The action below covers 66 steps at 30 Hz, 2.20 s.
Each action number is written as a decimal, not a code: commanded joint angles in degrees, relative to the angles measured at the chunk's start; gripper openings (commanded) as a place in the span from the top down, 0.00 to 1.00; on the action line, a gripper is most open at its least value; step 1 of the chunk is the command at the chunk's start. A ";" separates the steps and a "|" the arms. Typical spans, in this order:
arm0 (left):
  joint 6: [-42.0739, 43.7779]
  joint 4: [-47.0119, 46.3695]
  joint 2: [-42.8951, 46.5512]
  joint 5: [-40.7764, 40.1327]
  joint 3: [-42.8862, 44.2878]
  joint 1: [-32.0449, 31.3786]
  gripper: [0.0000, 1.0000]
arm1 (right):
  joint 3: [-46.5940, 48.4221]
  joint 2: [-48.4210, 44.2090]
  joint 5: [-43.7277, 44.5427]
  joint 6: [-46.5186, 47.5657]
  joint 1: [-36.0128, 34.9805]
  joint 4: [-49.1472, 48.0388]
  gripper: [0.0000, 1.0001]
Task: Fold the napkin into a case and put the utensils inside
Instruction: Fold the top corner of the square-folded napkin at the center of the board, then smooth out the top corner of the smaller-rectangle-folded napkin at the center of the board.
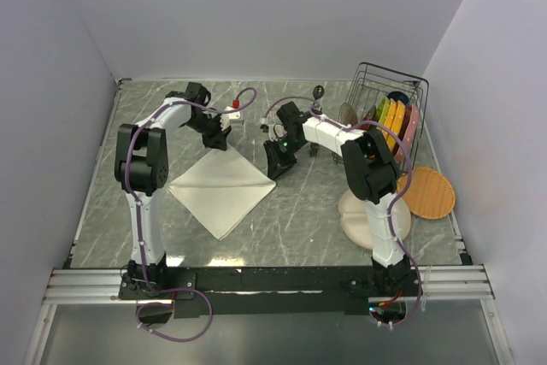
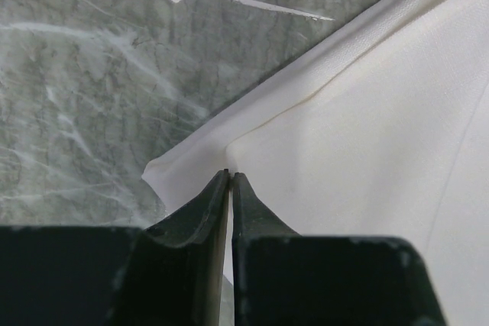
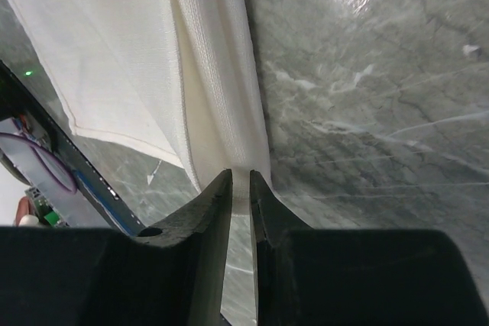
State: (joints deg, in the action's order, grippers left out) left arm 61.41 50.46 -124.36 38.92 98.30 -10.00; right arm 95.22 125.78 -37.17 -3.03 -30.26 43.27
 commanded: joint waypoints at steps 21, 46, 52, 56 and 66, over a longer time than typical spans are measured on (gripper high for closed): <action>1.52 -3.87 2.27 2.66 0.49 -0.46 0.85 | 0.58 -2.81 4.11 2.50 -0.59 2.26 0.64; -83.10 -42.85 38.39 25.68 -44.44 14.31 0.31 | -0.12 -13.37 -12.40 -7.33 -4.10 -9.50 0.20; -98.21 -60.99 42.79 25.86 -60.22 13.78 0.26 | -3.81 -8.97 -14.77 -11.29 -8.93 -18.12 0.02; -101.48 -67.50 40.08 25.24 -62.97 13.43 0.27 | -6.10 -6.51 -15.39 -16.74 -9.47 -26.72 0.00; -102.10 -71.82 28.65 25.86 -61.92 13.51 0.29 | -7.59 -1.06 -16.00 -21.40 -9.38 -32.80 0.00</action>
State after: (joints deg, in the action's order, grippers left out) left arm -39.24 -16.97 -93.14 62.72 34.96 3.55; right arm 87.72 123.92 -51.77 -22.28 -40.07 16.01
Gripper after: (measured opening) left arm 0.712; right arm 0.997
